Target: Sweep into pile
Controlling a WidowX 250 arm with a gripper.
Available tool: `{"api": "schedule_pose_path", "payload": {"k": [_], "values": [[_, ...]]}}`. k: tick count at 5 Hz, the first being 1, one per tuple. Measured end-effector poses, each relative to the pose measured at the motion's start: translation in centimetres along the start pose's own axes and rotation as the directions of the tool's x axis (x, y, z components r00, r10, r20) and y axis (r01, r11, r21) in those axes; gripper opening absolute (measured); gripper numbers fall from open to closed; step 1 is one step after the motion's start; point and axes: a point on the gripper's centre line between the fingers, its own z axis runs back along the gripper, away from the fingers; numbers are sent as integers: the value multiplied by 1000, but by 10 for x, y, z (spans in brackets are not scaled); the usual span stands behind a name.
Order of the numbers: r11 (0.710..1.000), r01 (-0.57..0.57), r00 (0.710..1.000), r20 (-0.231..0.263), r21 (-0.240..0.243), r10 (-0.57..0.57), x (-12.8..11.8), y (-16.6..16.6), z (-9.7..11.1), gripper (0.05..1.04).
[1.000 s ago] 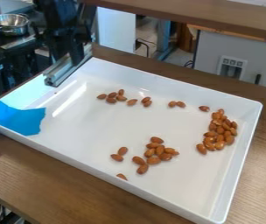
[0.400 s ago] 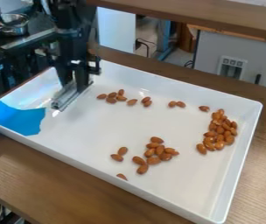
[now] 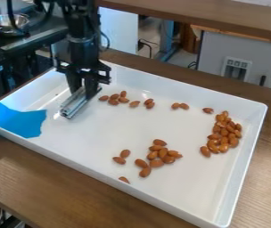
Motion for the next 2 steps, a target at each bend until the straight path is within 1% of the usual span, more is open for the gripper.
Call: {"api": "schedule_pose_path", "payload": {"k": [1,2], "values": [[1000,10,1000,12,-1,-10,1,-10,-2,362],[1000,22,1000,15,-9,-21,3,-28,-1,362]]}}
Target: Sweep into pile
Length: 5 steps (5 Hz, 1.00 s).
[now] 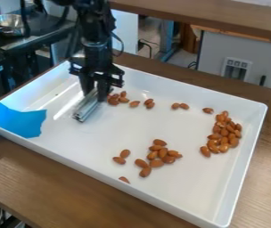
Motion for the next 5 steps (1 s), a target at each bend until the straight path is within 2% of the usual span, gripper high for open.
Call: {"api": "schedule_pose_path", "payload": {"k": [2,5], "values": [[999,32,999,11,-13,-32,2,-41,2,362],[998,24,999,-25,-53,-25,8,-99,2,362]]}}
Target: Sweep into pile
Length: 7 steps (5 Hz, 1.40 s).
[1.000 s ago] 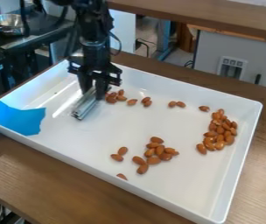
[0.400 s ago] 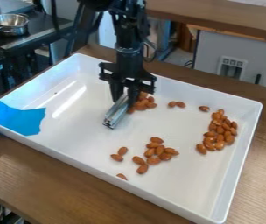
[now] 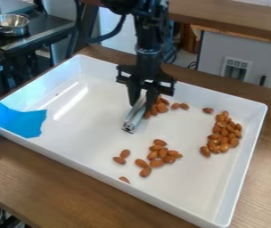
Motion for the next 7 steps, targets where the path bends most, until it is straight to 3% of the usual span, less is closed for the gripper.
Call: {"api": "schedule_pose_path", "payload": {"k": [2,4,6,7], "values": [[999,-40,998,-55,-32,38,7,-28,-1,362],[992,56,994,-88,-111,-66,-6,-108,8,362],[990,87,993,-76,-108,-95,-9,-119,8,362],[982,111,992,-40,-149,-119,-9,-112,23,362]]}}
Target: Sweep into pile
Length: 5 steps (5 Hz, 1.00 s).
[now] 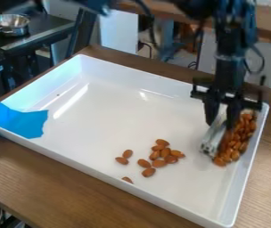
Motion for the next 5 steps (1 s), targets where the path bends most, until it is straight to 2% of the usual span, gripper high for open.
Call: {"api": "schedule_pose_path", "payload": {"k": [1,2,3,4,5], "values": [[997,-67,995,73,-48,70,6,35,45,362],[994,-109,992,65,-8,109,-2,73,61,362],[973,-207,978,58,99,202,-23,105,57,362],[926,-335,942,42,174,333,-46,137,45,362],[895,-389,920,54,216,387,-68,146,42,362]]}}
